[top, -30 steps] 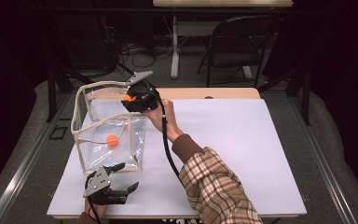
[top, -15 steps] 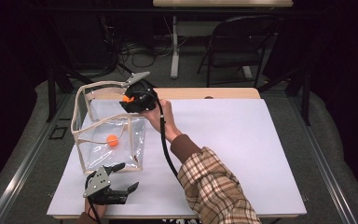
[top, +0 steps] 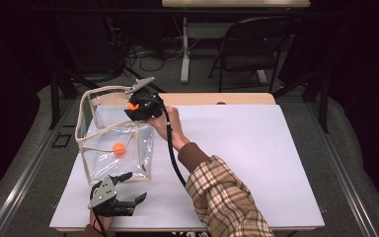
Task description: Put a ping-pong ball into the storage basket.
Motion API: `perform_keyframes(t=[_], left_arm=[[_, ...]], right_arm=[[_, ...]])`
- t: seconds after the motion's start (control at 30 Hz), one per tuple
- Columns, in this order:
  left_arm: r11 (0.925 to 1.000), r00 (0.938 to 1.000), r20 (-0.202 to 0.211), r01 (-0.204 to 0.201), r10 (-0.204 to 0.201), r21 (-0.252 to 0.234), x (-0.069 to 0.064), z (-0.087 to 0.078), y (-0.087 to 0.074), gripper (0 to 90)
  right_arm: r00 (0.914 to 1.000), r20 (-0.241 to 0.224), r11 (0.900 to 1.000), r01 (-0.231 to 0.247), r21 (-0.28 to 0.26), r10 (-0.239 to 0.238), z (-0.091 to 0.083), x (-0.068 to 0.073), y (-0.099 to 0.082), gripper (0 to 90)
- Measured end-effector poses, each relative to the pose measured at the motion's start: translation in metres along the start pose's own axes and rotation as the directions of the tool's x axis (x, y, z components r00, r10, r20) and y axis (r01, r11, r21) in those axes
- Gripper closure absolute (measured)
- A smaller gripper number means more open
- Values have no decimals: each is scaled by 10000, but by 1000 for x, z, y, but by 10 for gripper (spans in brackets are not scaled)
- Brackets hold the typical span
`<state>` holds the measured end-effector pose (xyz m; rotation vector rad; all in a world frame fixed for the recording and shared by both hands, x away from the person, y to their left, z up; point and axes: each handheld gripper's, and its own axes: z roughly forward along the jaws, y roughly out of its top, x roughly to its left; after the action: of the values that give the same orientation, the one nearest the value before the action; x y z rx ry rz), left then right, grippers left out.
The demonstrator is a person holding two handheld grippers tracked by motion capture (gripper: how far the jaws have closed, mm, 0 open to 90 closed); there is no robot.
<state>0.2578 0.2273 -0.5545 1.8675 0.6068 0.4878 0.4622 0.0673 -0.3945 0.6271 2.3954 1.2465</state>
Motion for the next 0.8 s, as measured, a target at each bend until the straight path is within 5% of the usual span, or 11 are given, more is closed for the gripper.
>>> perform_keyframes(t=[0.63,0.73,0.8], left_arm=[[10000,10000,-12,13,-13,10,0,0,0,159],[10000,10000,-11,15,-15,-8,0,0,0,159],[10000,10000,-8,16,-16,2,1,0,0,159]], right_arm=[[9998,-173,9985,55,536,-46,13,4,-1,497],[9999,72,9984,-146,550,142,14,4,-1,342],[9997,99,9985,-215,500,210,13,3,-1,316]])
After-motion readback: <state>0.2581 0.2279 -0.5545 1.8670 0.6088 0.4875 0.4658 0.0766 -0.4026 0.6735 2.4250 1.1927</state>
